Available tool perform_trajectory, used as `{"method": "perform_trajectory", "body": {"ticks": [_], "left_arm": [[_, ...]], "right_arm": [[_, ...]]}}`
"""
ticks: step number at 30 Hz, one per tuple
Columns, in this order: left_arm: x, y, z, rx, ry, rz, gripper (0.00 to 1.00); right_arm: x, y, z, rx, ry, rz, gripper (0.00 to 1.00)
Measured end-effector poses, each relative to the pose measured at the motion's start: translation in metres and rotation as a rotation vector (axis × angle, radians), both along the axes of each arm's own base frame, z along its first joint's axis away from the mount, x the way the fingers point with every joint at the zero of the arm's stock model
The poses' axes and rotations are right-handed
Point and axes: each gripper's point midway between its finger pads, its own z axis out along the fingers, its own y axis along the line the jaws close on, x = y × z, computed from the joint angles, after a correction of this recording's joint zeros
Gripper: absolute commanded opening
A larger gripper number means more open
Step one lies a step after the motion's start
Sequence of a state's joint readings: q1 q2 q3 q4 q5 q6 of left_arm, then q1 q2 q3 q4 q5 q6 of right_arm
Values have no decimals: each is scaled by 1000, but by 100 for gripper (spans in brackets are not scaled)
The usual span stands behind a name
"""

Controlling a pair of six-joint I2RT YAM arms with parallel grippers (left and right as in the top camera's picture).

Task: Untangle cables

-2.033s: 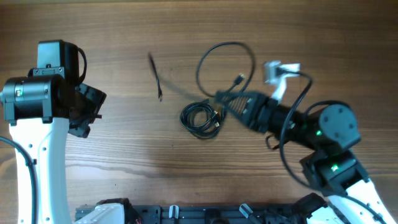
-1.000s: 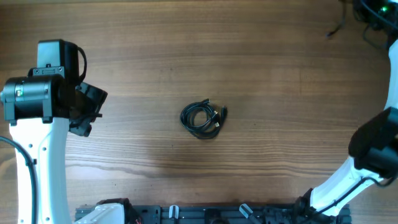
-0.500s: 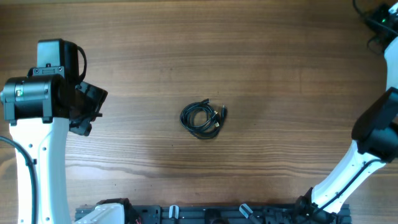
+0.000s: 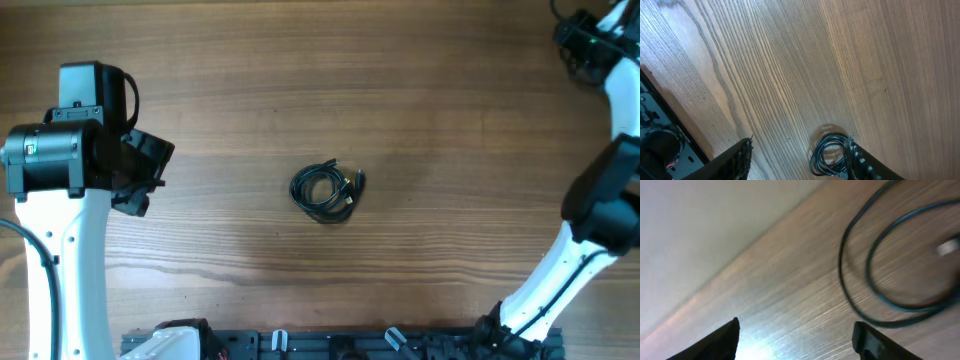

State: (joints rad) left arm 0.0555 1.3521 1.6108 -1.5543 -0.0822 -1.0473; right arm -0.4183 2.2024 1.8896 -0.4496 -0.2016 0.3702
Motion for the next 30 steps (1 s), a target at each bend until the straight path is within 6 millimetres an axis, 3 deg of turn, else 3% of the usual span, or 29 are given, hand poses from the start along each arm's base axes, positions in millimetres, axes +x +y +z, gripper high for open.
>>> {"method": "perform_trajectory", "body": {"ticks": [3, 8, 11, 14, 17, 19, 21, 22, 26, 30], "left_arm": [[0, 0, 0, -2, 0, -1, 61], [0, 0, 0, -2, 0, -1, 61], [2, 0, 1, -2, -10, -1, 62], [3, 0, 1, -2, -11, -1, 61], [3, 0, 1, -1, -12, -1, 61], [3, 0, 1, -2, -12, -1, 61], [3, 0, 1, -1, -12, -1, 62], [3, 0, 1, -1, -12, -1, 61], [3, 0, 1, -2, -12, -1, 61], [3, -1, 1, -5, -12, -2, 61]], "right_arm": [[-22, -39, 31, -48, -11, -131, 78], [-60, -98, 25, -53, 32, -266, 78], [-65, -108, 14, -52, 51, -275, 76], [-57, -101, -29, 3, 102, -258, 70], [-47, -94, -54, 57, 100, -220, 66], [-42, -91, -65, 96, 90, -218, 32], [-34, -86, -69, 134, 64, -211, 9], [-30, -79, -72, 157, 58, -203, 5], [-4, -48, -65, 220, -4, -167, 5], [33, 1, -46, 326, -103, -132, 6]]}}
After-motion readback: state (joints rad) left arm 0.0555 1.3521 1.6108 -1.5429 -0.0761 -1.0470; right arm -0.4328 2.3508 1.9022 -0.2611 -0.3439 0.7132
